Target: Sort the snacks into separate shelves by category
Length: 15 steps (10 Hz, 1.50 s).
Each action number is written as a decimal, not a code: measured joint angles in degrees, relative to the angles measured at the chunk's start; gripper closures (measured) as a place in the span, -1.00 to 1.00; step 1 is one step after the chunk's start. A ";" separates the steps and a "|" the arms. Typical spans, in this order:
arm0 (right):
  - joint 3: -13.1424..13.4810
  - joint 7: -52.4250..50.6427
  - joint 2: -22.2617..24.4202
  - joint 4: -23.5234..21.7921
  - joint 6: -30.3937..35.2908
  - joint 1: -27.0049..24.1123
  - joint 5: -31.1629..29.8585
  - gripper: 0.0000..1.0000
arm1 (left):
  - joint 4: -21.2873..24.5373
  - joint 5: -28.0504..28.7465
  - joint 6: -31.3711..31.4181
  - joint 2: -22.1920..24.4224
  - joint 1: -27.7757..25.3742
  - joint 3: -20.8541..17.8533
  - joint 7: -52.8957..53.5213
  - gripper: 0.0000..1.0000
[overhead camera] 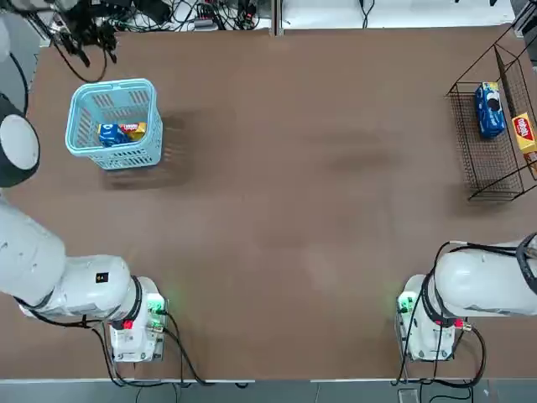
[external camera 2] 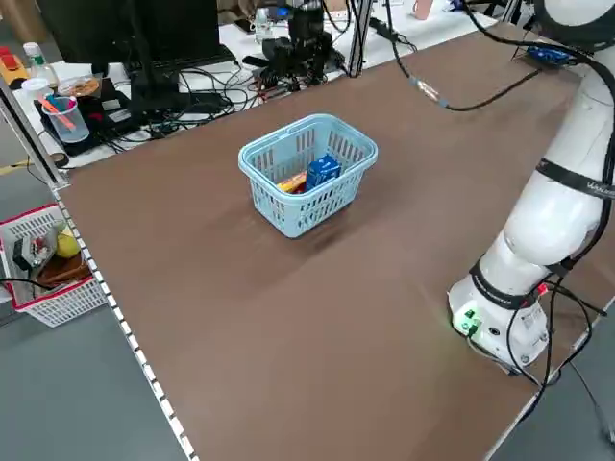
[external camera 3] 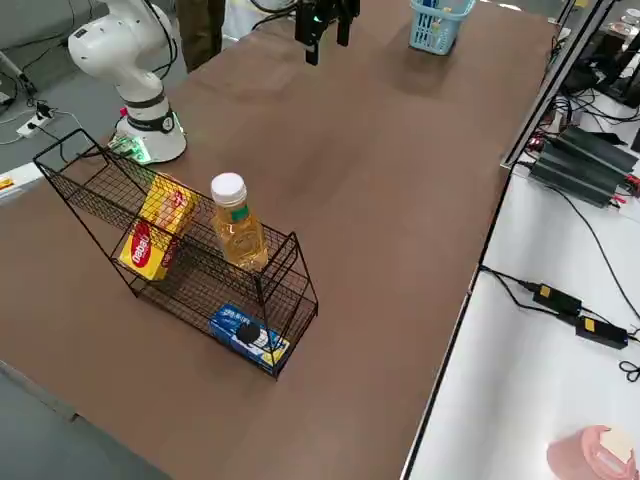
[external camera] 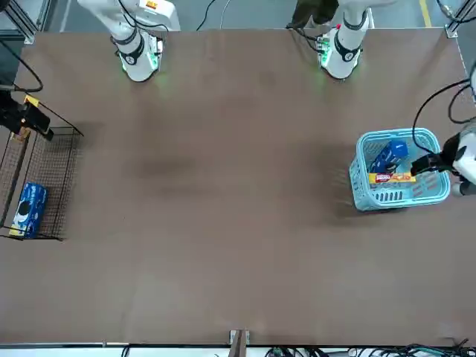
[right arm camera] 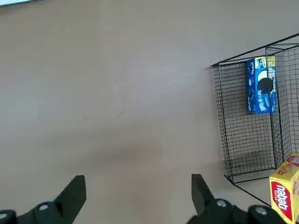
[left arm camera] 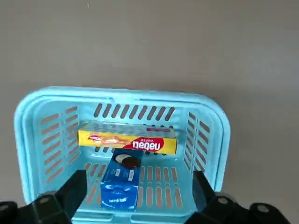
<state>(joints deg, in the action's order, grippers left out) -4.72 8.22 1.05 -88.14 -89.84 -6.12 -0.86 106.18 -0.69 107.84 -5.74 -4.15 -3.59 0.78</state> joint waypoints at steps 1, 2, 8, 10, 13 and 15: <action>0.04 0.00 0.00 -0.07 -0.38 -0.04 0.02 -0.99 | 3.96 0.02 2.30 1.66 0.00 0.00 -0.56 -0.98; 0.03 0.01 -0.01 -0.22 -0.99 -0.04 0.05 -0.99 | 8.18 0.06 5.00 3.63 -0.12 -0.02 -0.87 -0.98; -1.09 0.01 -0.02 -0.43 -1.82 0.47 0.23 -0.99 | 25.78 3.25 19.03 10.05 -3.47 0.00 -0.57 -0.92; -1.40 0.04 -0.02 -0.66 -2.75 0.80 0.23 -0.99 | 27.16 3.32 20.25 10.07 -3.95 0.02 0.29 -0.92; -1.40 0.04 -0.02 -1.04 -2.91 0.81 0.23 -0.99 | 28.46 3.34 21.52 10.08 -4.60 0.04 1.17 -0.91; -1.40 0.04 -0.02 -1.07 -2.91 0.91 0.23 -0.99 | 29.04 3.34 22.11 10.08 -6.00 0.06 2.77 -0.90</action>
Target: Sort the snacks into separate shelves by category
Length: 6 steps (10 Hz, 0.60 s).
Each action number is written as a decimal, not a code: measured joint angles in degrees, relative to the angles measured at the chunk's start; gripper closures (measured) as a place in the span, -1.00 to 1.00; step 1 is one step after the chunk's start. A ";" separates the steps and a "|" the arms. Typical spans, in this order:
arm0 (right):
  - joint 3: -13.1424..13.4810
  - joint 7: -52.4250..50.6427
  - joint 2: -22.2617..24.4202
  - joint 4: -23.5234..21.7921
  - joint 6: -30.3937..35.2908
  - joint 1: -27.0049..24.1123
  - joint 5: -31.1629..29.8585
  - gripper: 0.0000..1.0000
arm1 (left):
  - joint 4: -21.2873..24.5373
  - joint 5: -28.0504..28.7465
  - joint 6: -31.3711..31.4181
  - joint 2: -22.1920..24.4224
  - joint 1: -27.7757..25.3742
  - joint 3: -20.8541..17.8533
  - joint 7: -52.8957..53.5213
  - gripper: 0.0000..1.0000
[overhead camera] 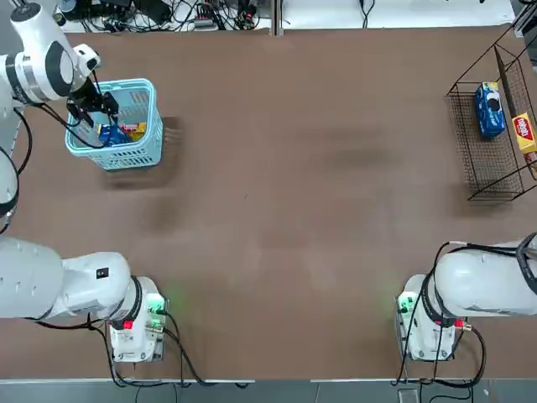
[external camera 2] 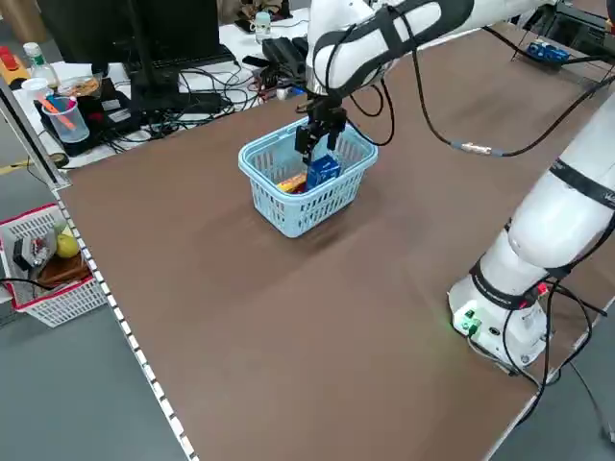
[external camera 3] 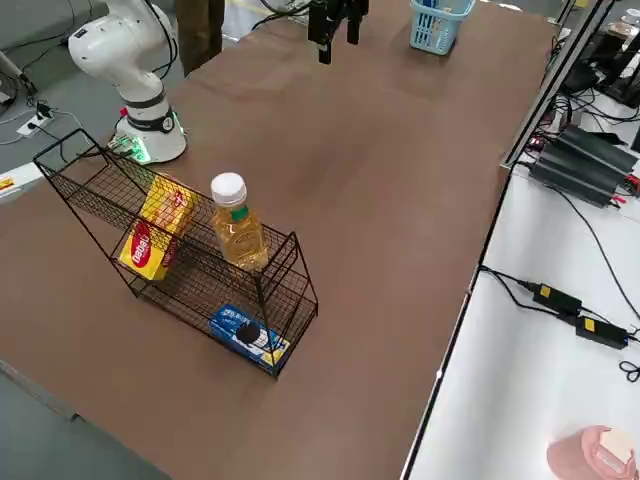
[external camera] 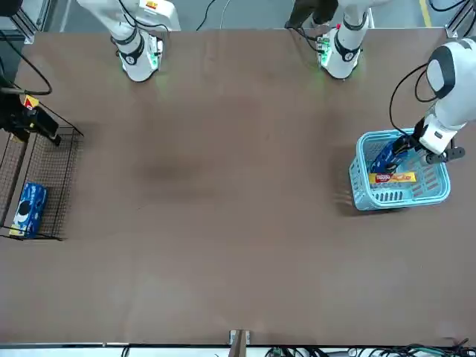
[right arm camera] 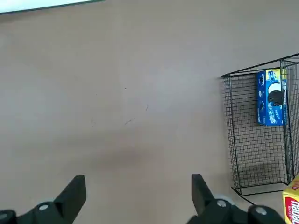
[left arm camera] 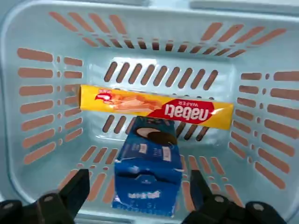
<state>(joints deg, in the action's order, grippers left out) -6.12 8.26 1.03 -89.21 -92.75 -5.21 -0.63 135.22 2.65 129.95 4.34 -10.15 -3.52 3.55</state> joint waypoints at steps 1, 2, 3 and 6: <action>-0.01 0.00 0.00 -0.01 0.00 0.26 0.00 -0.99 | 0.21 0.00 0.24 0.00 -0.49 0.00 0.55 -0.90; -0.01 0.00 0.00 -0.03 0.00 0.45 0.00 -0.99 | 0.33 -0.11 0.31 -0.02 -0.52 0.04 0.66 -0.90; -0.01 0.00 0.00 -0.04 0.01 0.49 0.00 -0.99 | 0.35 -0.24 0.33 -0.02 -0.42 0.17 0.66 -0.90; 0.00 0.00 0.00 -0.06 0.01 0.49 0.00 -0.99 | 0.36 -0.30 0.39 -0.02 -0.12 0.49 1.25 -0.90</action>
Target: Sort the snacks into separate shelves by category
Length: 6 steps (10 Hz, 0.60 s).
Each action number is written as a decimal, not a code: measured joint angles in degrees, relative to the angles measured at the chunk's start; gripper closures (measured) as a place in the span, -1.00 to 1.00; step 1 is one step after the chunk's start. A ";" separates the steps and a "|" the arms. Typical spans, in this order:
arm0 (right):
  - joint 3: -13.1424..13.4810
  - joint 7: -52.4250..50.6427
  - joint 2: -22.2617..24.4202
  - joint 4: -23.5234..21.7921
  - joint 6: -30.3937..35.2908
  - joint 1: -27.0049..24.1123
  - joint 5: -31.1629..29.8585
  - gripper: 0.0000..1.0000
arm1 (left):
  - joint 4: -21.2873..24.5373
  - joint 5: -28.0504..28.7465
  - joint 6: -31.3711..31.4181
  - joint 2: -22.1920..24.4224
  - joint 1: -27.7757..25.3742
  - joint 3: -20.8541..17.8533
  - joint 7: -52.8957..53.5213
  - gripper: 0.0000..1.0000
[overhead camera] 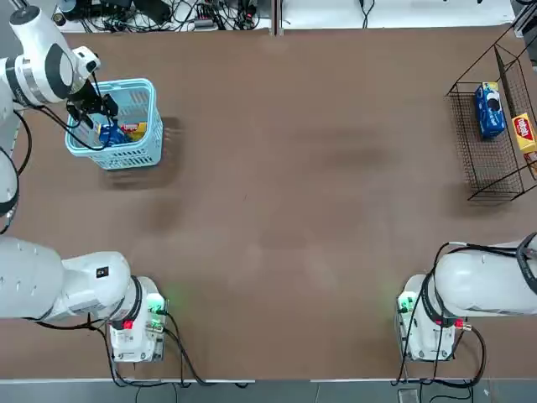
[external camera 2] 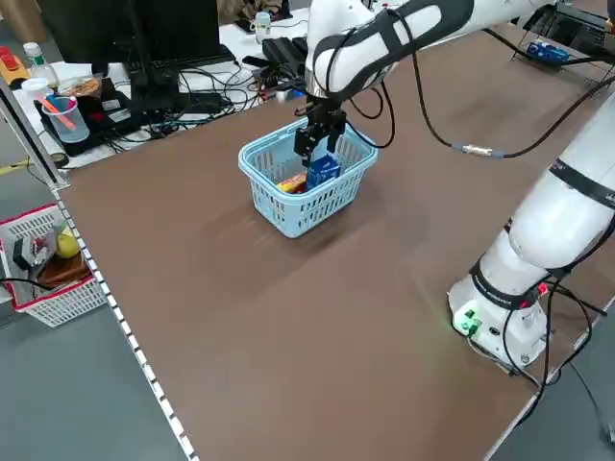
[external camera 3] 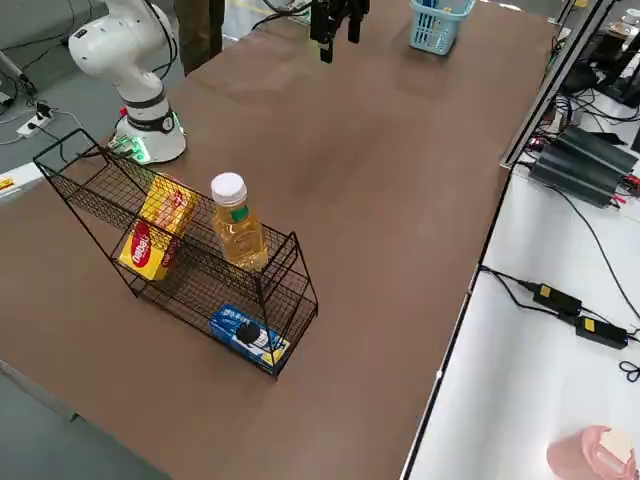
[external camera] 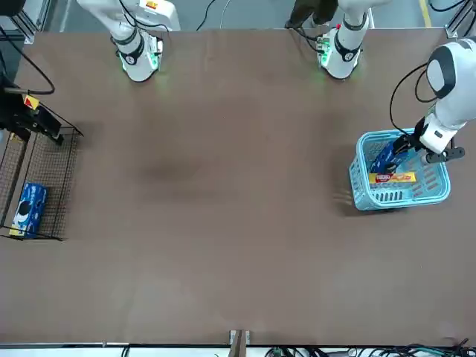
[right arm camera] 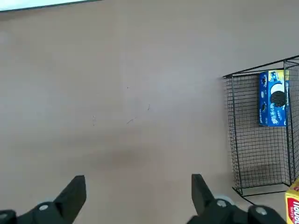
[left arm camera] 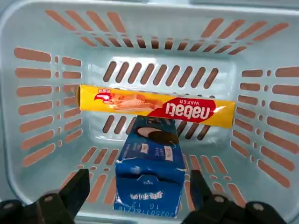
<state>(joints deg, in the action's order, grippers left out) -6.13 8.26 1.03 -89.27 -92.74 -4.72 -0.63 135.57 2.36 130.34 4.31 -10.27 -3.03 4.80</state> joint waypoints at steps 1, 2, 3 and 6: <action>0.00 0.00 0.00 0.00 0.00 0.00 0.00 -0.99 | 0.03 0.00 0.00 -0.02 -0.02 0.00 0.98 -0.90; 0.00 0.00 0.00 0.00 -0.05 0.02 0.00 -0.99 | 0.09 0.00 0.00 -0.11 -0.02 -0.01 1.78 -0.89; 0.00 0.01 0.00 0.00 -0.15 0.09 0.00 -0.99 | 0.13 -0.02 0.00 -0.30 -0.03 -0.01 2.16 -0.89; 0.00 0.28 0.00 0.01 -0.23 0.12 0.00 -0.99 | 0.15 -0.92 0.03 -0.82 -0.01 0.00 2.72 -0.89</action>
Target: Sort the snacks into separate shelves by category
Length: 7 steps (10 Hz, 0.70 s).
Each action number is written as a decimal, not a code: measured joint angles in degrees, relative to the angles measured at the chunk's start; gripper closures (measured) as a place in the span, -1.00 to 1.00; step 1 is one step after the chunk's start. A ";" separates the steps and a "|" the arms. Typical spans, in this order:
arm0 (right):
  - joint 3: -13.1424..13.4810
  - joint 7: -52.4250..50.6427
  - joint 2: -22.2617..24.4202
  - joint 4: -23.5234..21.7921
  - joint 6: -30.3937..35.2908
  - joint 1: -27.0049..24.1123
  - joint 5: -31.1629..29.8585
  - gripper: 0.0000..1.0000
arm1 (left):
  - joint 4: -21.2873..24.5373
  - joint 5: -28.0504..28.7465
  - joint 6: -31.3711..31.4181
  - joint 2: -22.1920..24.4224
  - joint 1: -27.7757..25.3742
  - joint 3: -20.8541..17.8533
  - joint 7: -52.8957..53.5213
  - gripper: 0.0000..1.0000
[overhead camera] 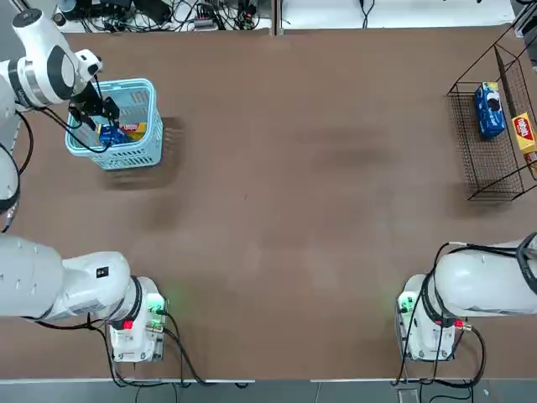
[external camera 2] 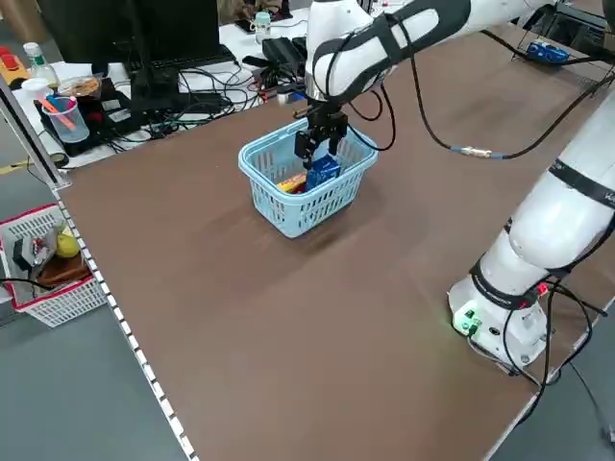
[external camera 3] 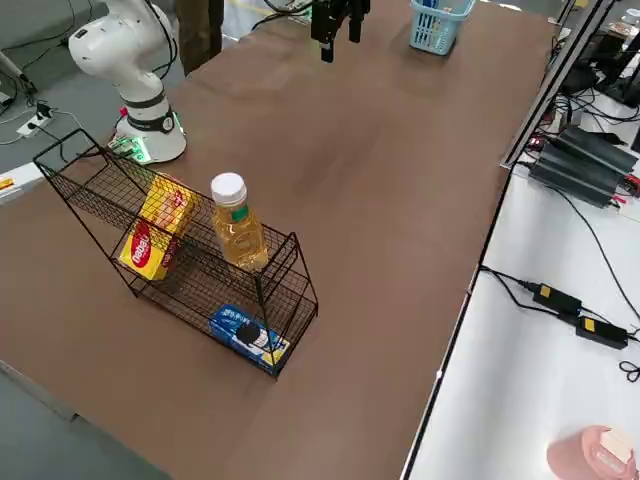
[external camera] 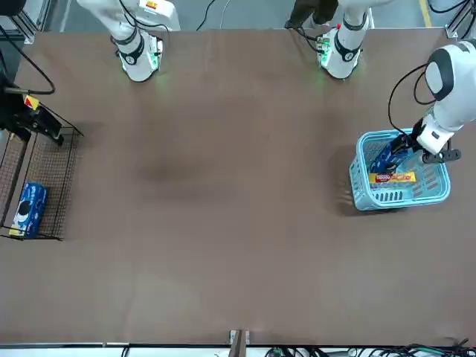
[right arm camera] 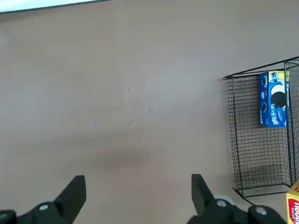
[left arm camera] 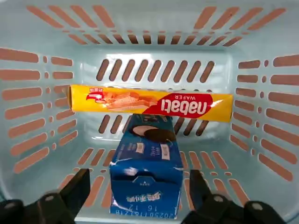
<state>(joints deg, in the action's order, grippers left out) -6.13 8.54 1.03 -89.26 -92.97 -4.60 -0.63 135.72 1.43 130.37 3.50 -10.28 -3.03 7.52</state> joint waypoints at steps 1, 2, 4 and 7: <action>0.00 0.52 0.00 0.00 0.01 0.00 0.00 -0.99 | 0.01 -0.04 0.00 -0.06 0.00 0.00 0.06 -0.88; 0.00 0.98 0.00 0.00 0.01 0.00 0.00 -0.99 | 0.05 -0.04 0.00 -0.28 0.00 0.00 0.08 -0.85; 0.14 1.05 0.00 0.03 1.44 -0.04 -0.14 -0.99 | 0.13 -0.05 0.14 -1.36 0.00 0.00 0.09 -0.81; 0.27 1.05 0.02 0.07 1.79 -0.10 -0.21 -0.99 | 0.15 -0.07 0.90 -3.13 0.00 0.01 0.12 -0.63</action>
<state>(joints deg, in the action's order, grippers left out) -5.86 9.59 1.05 -89.19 -91.18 -4.69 -0.84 135.87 1.37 131.27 0.37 -10.28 -3.03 7.63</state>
